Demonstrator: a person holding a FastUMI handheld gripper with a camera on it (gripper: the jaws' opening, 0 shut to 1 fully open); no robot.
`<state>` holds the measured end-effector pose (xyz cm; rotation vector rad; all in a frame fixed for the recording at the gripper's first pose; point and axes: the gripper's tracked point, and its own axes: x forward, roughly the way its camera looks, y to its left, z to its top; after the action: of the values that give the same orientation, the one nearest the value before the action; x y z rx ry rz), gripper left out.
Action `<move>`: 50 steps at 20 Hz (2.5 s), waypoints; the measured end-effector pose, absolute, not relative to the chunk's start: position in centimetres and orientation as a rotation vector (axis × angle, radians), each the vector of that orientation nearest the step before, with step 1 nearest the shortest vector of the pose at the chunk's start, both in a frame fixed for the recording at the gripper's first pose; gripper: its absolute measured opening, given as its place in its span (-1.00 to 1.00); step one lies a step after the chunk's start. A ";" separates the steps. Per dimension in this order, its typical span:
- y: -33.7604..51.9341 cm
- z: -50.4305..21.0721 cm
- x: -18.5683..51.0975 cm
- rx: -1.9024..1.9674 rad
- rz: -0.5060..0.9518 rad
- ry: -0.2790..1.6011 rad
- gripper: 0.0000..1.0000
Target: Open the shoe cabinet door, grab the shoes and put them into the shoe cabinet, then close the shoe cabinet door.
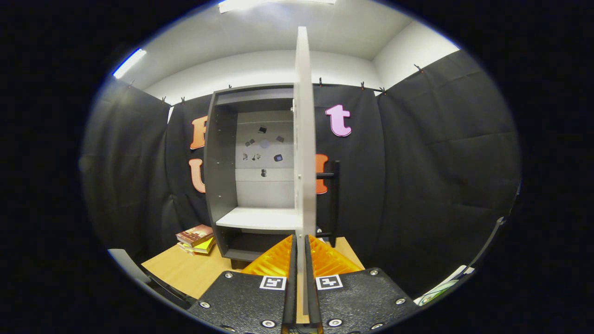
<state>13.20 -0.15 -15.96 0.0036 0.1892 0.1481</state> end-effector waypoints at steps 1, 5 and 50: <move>0.7 -16.3 13.1 0.003 0.160 0.199 -0.81; 3.8 -18.8 12.9 -0.012 0.206 0.267 -0.81; 13.1 -58.1 13.8 0.164 0.296 1.147 -0.45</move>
<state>13.78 13.08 -58.12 0.1642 1.1470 0.2964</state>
